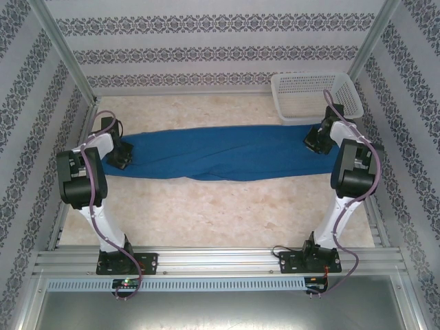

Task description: Roll up the long pants

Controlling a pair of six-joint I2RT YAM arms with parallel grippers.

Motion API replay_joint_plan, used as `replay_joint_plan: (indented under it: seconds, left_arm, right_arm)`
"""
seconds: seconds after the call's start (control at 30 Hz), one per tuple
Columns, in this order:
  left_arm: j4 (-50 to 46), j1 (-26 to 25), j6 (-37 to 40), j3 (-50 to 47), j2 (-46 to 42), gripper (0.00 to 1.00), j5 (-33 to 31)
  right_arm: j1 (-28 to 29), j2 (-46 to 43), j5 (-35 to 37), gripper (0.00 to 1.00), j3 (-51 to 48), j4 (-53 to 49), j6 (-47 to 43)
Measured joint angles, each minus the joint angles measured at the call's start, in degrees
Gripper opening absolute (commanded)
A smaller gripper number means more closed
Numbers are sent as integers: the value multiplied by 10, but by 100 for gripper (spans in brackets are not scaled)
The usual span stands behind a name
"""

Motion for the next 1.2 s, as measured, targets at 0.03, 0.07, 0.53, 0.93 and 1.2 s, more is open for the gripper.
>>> replay_joint_plan:
  seconds: [0.03, 0.07, 0.53, 0.93, 1.2]
  left_arm:
    - [-1, 0, 0, 11, 9, 0, -7]
    - [-3, 0, 0, 17, 16, 0, -9]
    - [-82, 83, 23, -5, -13, 0, -46]
    - [-115, 111, 67, -45, -82, 82, -39]
    - [-95, 110, 95, -42, -177, 100, 55]
  right_arm:
    - [-1, 12, 0, 0, 3, 0, -3]
    - [-1, 20, -1, 0, 5, 0, -6]
    - [26, -31, 5, 0, -67, -35, -36]
    - [26, -147, -5, 98, -89, -141, -70]
    - [-24, 4, 0, 98, 364, -273, -157]
